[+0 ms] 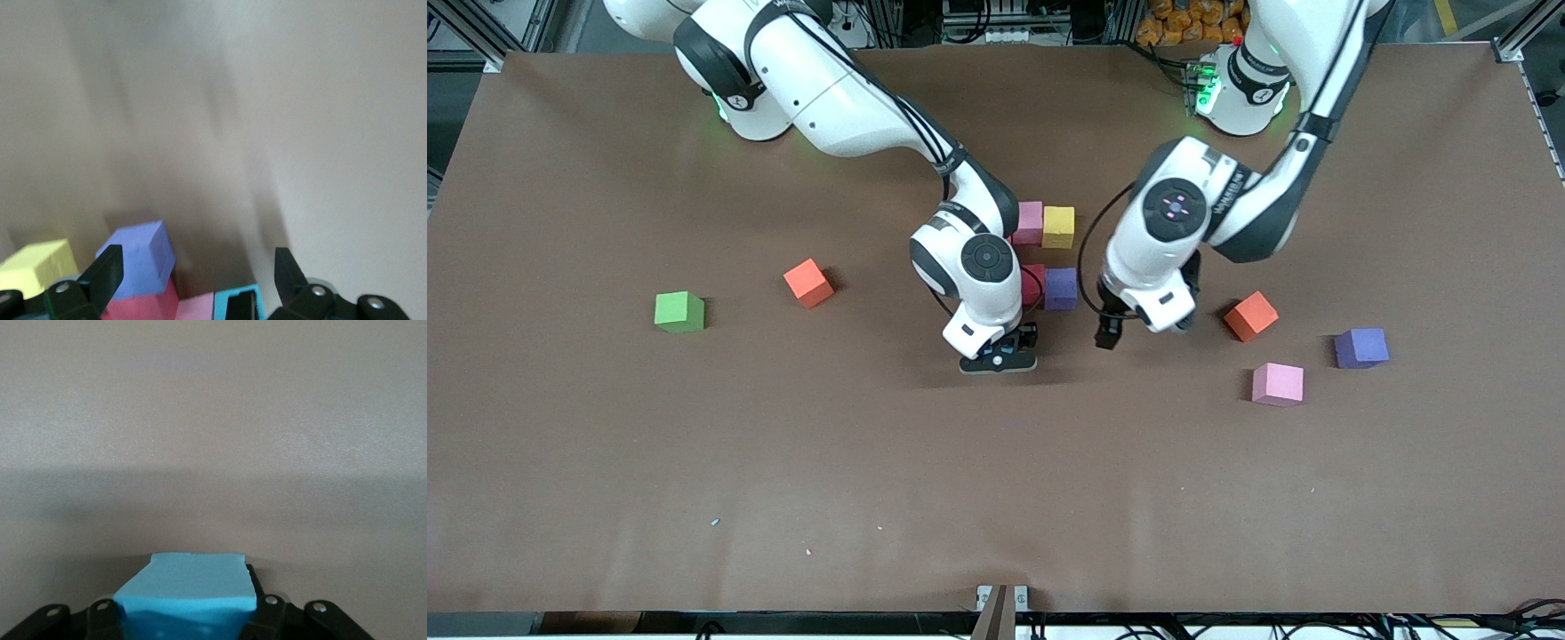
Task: Arrange 11 blocks into digit 3
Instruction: 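Release the blue cube and move the left gripper toward the orange cube, then grasp the orange cube with the left gripper while the right gripper withdraws, then carry the orange cube with the left gripper toward the cube column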
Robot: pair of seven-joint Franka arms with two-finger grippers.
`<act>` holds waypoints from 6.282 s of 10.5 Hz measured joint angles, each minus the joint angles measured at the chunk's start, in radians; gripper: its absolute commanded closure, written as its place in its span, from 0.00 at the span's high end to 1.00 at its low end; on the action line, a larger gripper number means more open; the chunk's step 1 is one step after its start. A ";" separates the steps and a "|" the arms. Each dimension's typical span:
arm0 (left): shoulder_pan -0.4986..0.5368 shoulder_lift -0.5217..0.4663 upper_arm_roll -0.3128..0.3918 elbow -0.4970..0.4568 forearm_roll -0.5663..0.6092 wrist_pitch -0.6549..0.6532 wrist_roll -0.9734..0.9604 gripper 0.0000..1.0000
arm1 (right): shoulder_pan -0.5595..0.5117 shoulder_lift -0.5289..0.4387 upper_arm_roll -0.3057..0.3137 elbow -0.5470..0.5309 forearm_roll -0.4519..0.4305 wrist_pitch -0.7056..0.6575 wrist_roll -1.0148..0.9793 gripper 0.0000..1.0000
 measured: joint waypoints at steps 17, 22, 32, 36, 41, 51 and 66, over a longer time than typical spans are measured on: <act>0.348 -0.010 0.002 -0.032 0.117 -0.204 1.112 1.00 | -0.020 -0.197 0.022 0.007 0.001 -0.278 -0.069 1.00; 0.474 -0.076 0.000 -0.280 0.117 0.049 1.211 1.00 | -0.068 -0.328 0.022 0.008 0.002 -0.603 -0.226 1.00; 0.479 -0.094 -0.019 -0.459 0.116 0.255 1.120 1.00 | -0.310 -0.560 0.026 -0.008 0.001 -0.881 -0.740 1.00; 0.495 -0.070 -0.019 -0.469 0.116 0.296 1.120 0.81 | -0.598 -0.620 0.107 -0.009 0.013 -0.903 -0.832 1.00; 0.497 -0.038 -0.020 -0.451 0.115 0.312 1.096 0.00 | -0.739 -0.791 0.081 -0.118 0.016 -0.870 -0.827 1.00; 0.266 0.089 -0.126 -0.086 0.068 0.151 0.263 0.00 | -0.726 -1.058 -0.065 -0.558 0.108 -0.552 -0.816 1.00; -0.007 0.348 -0.108 0.194 0.067 0.139 -0.207 0.00 | -0.740 -1.077 -0.087 -0.549 0.150 -0.455 -0.816 1.00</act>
